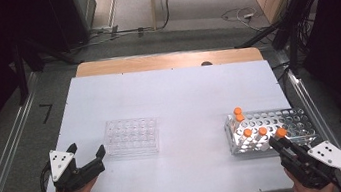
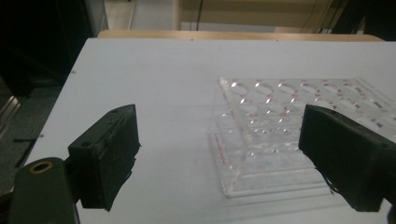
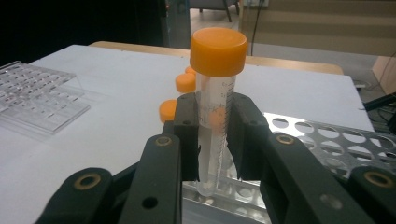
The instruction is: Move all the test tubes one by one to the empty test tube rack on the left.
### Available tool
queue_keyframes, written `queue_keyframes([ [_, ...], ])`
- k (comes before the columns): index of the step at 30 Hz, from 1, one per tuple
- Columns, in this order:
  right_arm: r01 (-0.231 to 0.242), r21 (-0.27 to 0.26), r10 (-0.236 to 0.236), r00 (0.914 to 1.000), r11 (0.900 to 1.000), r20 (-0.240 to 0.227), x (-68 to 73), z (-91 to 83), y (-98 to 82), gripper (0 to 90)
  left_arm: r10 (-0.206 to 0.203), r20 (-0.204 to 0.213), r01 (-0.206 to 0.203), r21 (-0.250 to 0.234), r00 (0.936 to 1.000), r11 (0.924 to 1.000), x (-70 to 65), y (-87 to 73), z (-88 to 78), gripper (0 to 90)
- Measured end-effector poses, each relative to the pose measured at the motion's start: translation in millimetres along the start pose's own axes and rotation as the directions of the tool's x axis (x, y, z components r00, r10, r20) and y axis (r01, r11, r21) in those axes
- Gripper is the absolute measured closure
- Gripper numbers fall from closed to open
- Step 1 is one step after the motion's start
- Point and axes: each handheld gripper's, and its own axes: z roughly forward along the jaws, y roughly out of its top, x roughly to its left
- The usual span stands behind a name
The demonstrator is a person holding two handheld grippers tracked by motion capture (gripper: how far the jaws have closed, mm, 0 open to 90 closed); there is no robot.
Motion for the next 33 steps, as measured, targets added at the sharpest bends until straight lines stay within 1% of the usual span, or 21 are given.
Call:
queue_keyframes([
  [2,0.004,0.001,-0.004,0.9999,1.0,-0.015,4.7,2.8,0.6,72.3,0.019,0.018,-0.019,0.007,0.9997,0.9998,-4.9,3.7,2.8,12.9],
  [5,0.015,0.003,-0.015,0.999,1.0,-0.043,12.9,6.9,1.8,72.3,0.032,0.037,-0.033,0.021,0.9988,0.9992,-11.5,7.1,8.8,12.9],
  [8,0.03,0.004,-0.03,0.9973,1.0,-0.067,20.9,10.9,2.8,72.2,0.028,0.046,-0.029,0.021,0.9985,0.9994,-16.2,8.8,11.5,12.9],
  [11,0.034,0.008,-0.033,0.995,0.999,-0.094,27.4,16.3,3.4,72.3,0.03,0.049,-0.031,0.022,0.9983,0.9993,-19.6,10.3,11.3,13.0],
  [13,0.036,0.012,-0.035,0.9925,0.999,-0.118,32.4,21.7,3.9,72.2,0.03,0.055,-0.032,0.019,0.998,0.9993,-21.4,11.4,10.7,13.0],
  [15,0.053,0.02,-0.05,0.9893,0.998,-0.137,39.1,28.3,4.4,72.2,0.03,0.064,-0.031,0.017,0.9975,0.9994,-24.1,11.6,10.5,13.0],
  [19,0.079,0.035,-0.072,0.9798,0.996,-0.187,55.3,43.5,6.8,72.2,0.045,0.086,-0.047,0.022,0.9952,0.9987,-32.3,11.7,10.9,13.5],
  [21,0.092,0.039,-0.082,0.9734,0.995,-0.214,64.5,51.9,8.2,72.2,0.055,0.097,-0.058,0.027,0.9938,0.998,-37.2,11.9,11.9,14.0],
  [22,0.102,0.04,-0.091,0.9705,0.994,-0.223,69.1,56.5,8.6,72.3,0.054,0.101,-0.057,0.029,0.9934,0.998,-39.5,12.1,12.5,14.0],
  [23,0.106,0.044,-0.093,0.9672,0.993,-0.237,73.4,60.9,9.0,72.3,0.053,0.113,-0.057,0.033,0.9921,0.9978,-41.4,12.4,13.0,14.0],
  [27,0.123,0.062,-0.101,0.9566,0.99,-0.273,87.9,79.4,8.9,72.3,0.063,0.132,-0.069,0.039,0.9893,0.9969,-47.6,12.9,14.7,15.3],
  [31,0.134,0.078,-0.105,0.9471,0.988,-0.303,101.0,93.7,7.8,72.3,0.07,0.164,-0.077,0.037,0.984,0.9964,-54.7,13.5,14.2,16.0],
  [33,0.142,0.083,-0.108,0.9415,0.986,-0.319,107.7,99.2,7.2,72.3,0.075,0.184,-0.083,0.032,0.98,0.9961,-59.3,14.4,13.1,16.3],
])
